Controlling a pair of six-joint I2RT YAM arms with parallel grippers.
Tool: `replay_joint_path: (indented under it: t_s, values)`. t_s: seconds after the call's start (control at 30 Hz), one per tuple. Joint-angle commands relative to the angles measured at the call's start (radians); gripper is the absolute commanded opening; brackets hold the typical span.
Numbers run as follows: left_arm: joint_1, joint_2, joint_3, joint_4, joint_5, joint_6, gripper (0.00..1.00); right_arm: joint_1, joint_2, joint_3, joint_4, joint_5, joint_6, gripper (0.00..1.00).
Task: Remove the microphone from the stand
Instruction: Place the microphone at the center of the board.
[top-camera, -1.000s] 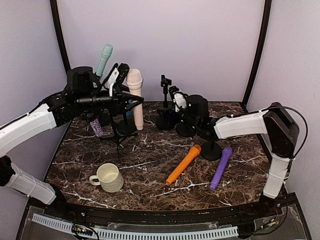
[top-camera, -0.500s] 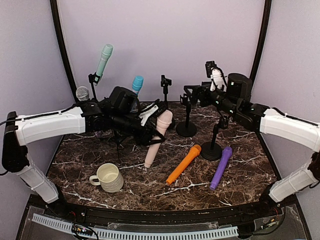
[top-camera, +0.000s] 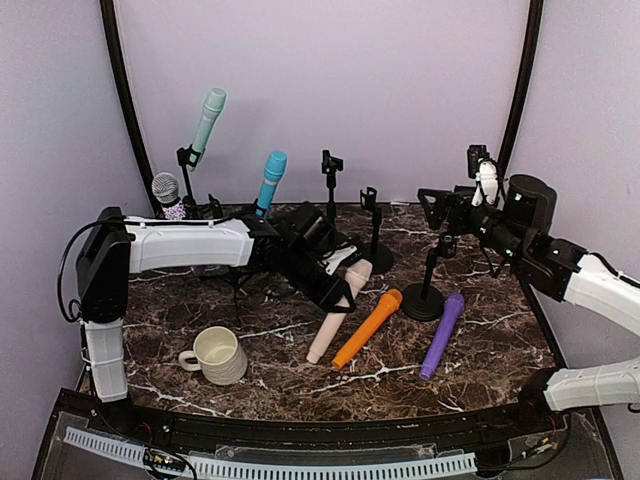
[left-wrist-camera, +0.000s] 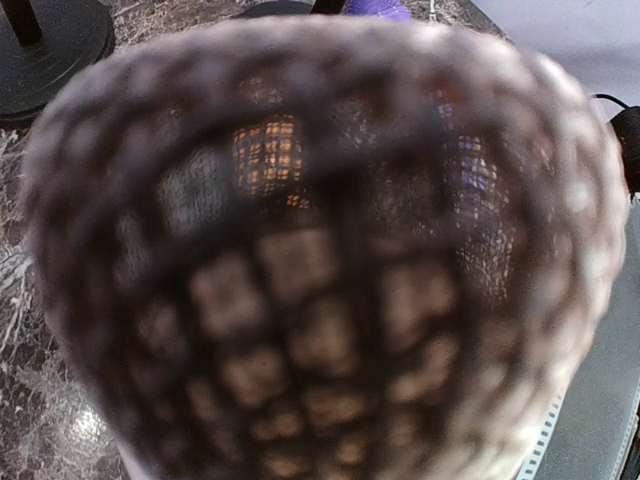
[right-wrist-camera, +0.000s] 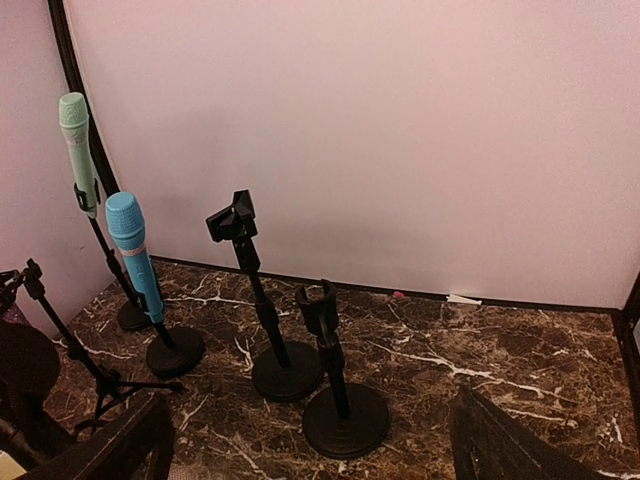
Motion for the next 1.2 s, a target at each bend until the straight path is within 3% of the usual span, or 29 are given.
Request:
replay_joint_path:
  t_s: [0.0, 0.43, 0.7, 1.17]
  values:
    - [-0.006, 0.067, 0.087, -0.024, -0.009, -0.031, 0.10, -0.008, -0.059, -0.051, 0.047, 0.004, 0.030, 0.97]
    - [-0.004, 0.280, 0.268, -0.001, -0.091, -0.071, 0.18, -0.009, -0.137, -0.132, 0.059, -0.009, 0.072, 0.97]
    - [-0.002, 0.330, 0.276, 0.036, -0.105, -0.108, 0.27, -0.009, -0.167, -0.145, 0.059, -0.017, 0.096, 0.97]
    - [0.003, 0.353, 0.235, 0.103, -0.099, -0.139, 0.50, -0.009, -0.177, -0.155, 0.069, -0.015, 0.134, 0.97]
